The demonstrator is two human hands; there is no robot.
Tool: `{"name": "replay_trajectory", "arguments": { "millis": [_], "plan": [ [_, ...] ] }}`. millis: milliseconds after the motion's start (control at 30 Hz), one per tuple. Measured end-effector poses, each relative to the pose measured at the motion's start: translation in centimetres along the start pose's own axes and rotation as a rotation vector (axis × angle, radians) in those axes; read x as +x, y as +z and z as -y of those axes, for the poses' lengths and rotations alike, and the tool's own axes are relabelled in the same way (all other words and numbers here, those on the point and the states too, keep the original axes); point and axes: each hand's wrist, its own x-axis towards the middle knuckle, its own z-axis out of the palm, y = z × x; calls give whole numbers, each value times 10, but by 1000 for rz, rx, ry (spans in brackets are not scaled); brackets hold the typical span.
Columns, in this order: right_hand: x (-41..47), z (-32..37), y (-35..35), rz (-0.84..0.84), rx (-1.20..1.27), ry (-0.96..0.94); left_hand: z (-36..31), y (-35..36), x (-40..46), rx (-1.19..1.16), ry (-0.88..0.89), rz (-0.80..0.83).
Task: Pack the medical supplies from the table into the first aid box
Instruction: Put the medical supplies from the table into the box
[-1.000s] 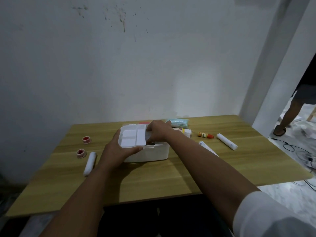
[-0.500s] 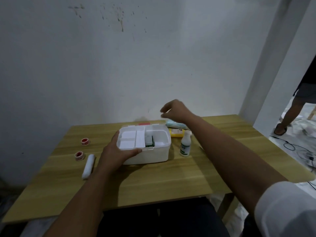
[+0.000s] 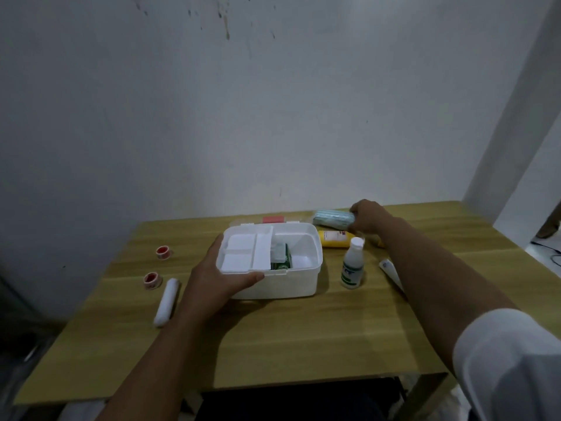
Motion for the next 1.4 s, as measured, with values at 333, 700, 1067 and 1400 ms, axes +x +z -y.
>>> {"name": "replay_trajectory", "arguments": {
  "millis": [333,700,1067,1400],
  "plan": [
    [-35,11,-54,-215,446,-76,-5,-1,-1,5,-2,21],
    [-127,73,-97,252,61,-334,-15,-4,-6,-14,-20,28],
    [-138,134,-60,183,-153,-396,-10,0,0,9,-2,41],
    [-128,146,-16,153,-84,-409,-3,-1,0,2,5,43]
  ]
}}
